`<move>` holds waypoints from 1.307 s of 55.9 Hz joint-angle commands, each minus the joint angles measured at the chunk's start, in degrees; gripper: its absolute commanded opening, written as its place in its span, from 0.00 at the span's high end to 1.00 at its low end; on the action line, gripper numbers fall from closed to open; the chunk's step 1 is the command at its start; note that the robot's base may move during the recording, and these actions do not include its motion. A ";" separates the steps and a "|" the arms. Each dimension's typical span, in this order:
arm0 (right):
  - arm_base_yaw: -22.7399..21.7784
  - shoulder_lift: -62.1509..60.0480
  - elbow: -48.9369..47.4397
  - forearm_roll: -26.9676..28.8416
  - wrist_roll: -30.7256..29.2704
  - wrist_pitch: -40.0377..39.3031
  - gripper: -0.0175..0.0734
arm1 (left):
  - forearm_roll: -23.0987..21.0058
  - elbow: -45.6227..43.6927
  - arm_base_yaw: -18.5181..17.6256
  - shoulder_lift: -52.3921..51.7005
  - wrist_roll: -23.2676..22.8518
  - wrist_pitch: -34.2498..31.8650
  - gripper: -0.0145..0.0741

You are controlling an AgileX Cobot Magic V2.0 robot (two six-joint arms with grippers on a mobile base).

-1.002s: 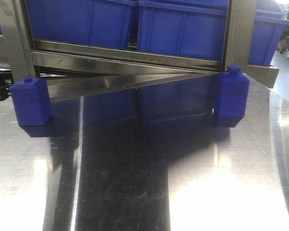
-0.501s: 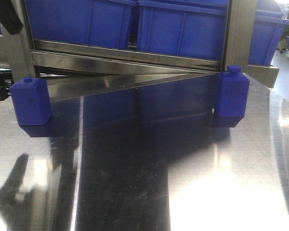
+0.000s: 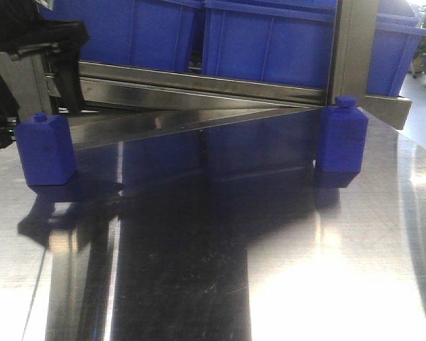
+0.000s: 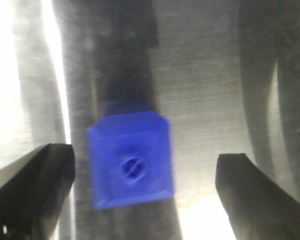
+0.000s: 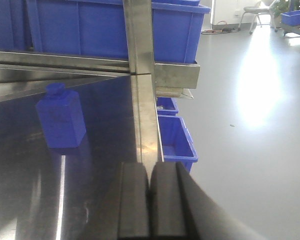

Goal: Pick and sort blue part to right shelf
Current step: 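Lower the left gripper onto the nearer blue part and close it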

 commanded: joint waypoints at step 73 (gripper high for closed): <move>-0.24 -0.42 -0.38 -0.07 -0.20 -5.98 0.77 | 4.93 -2.15 -0.63 -2.17 -3.51 -2.80 0.45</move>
